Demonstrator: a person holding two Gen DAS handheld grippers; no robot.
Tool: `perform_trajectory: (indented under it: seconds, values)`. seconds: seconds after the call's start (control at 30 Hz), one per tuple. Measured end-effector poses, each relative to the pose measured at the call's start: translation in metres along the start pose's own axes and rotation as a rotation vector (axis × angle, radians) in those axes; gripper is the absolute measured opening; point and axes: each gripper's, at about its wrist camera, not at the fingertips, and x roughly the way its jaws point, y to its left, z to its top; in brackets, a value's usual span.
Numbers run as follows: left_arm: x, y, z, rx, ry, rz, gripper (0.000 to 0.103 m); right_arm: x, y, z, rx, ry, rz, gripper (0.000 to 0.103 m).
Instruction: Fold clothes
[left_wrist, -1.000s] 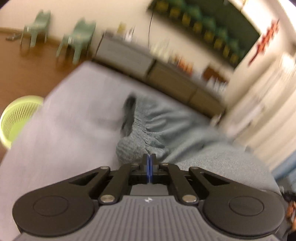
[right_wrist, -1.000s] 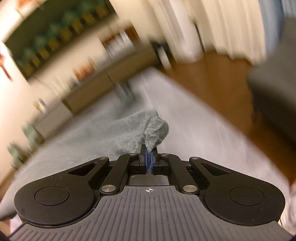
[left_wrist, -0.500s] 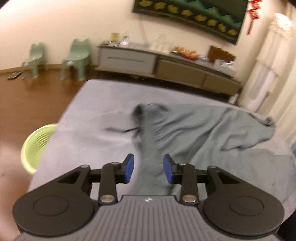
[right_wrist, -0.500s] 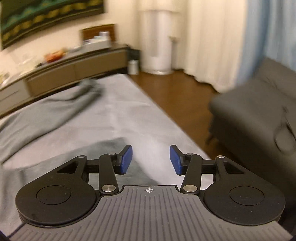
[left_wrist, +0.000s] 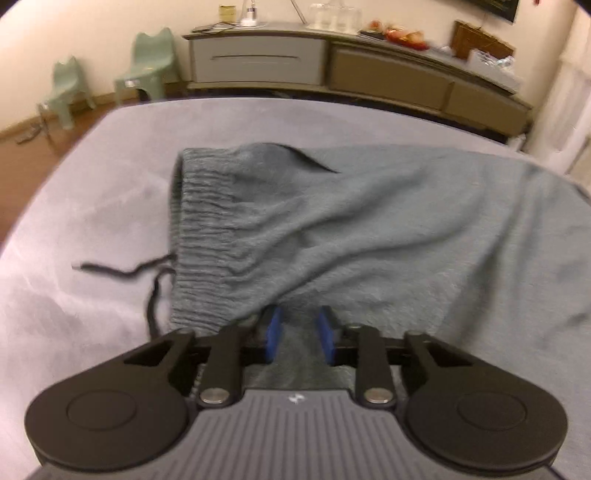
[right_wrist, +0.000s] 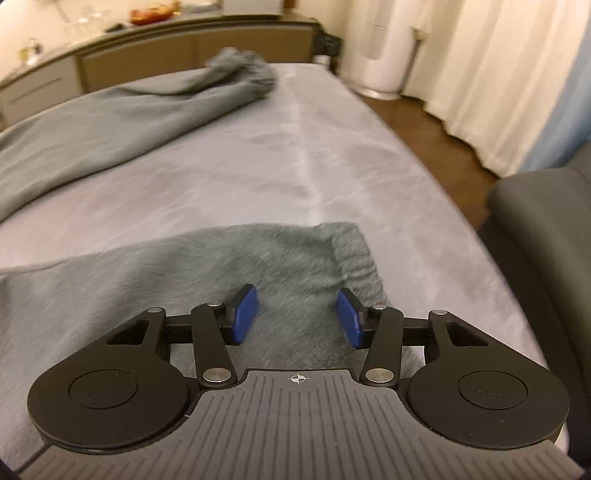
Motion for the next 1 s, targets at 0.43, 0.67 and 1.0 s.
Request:
perform_trajectory:
  seconds: [0.43,0.67,1.0]
  values:
    - [-0.066,-0.003,-0.042,0.049,-0.033,-0.144,0.023,-0.034,-0.040,-0.007,0.055,-0.092,0.040,0.051]
    - [-0.075,0.011,-0.082,0.083,0.026,-0.074,0.024,-0.023,-0.062,-0.048,-0.049,0.034,0.148,0.043]
    - [-0.109,0.033,-0.100,0.005,0.038,-0.007,0.024,-0.055,-0.043,-0.055,-0.138,0.024,0.117,0.042]
